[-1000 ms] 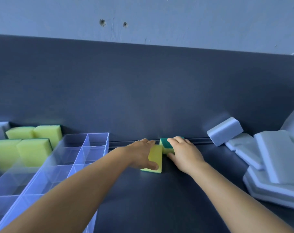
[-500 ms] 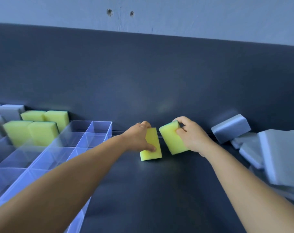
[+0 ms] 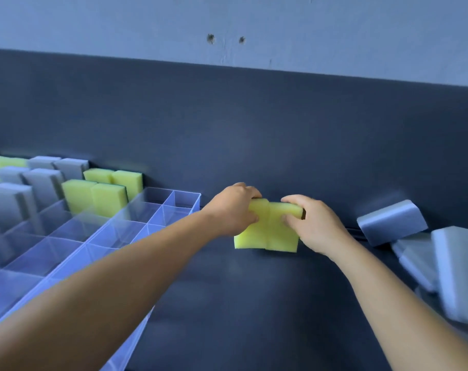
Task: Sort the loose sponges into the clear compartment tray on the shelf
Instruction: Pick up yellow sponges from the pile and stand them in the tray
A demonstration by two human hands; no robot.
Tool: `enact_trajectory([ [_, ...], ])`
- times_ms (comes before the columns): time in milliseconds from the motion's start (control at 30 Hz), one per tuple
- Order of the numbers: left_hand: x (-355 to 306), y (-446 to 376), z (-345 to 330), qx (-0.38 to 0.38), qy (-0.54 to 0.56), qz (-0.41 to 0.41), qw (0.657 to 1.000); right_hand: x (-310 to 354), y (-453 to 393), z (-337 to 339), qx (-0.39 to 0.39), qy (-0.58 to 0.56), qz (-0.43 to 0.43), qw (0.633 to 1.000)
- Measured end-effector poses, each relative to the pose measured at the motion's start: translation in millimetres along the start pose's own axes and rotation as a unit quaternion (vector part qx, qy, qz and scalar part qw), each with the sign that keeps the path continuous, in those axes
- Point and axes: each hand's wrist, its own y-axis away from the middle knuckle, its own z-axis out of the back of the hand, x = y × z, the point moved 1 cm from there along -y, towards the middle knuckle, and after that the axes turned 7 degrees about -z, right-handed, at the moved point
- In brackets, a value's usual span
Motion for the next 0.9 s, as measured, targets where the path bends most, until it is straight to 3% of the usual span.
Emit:
enact_trajectory([
  [367, 31, 71, 71, -0.124, -0.031, 0.032, 0.991, 82, 23, -18, -0.036, -0.060, 0.128, 0.989],
  [600, 84, 121, 120, -0.139, -0.060, 0.040, 0.988, 151, 39, -61, -0.038, -0.071, 0.169, 0.982],
  [900, 179, 169, 176, -0.137, -0.064, 0.053, 0.987, 233, 58, -133, -0.057, -0.080, 0.159, 0.982],
])
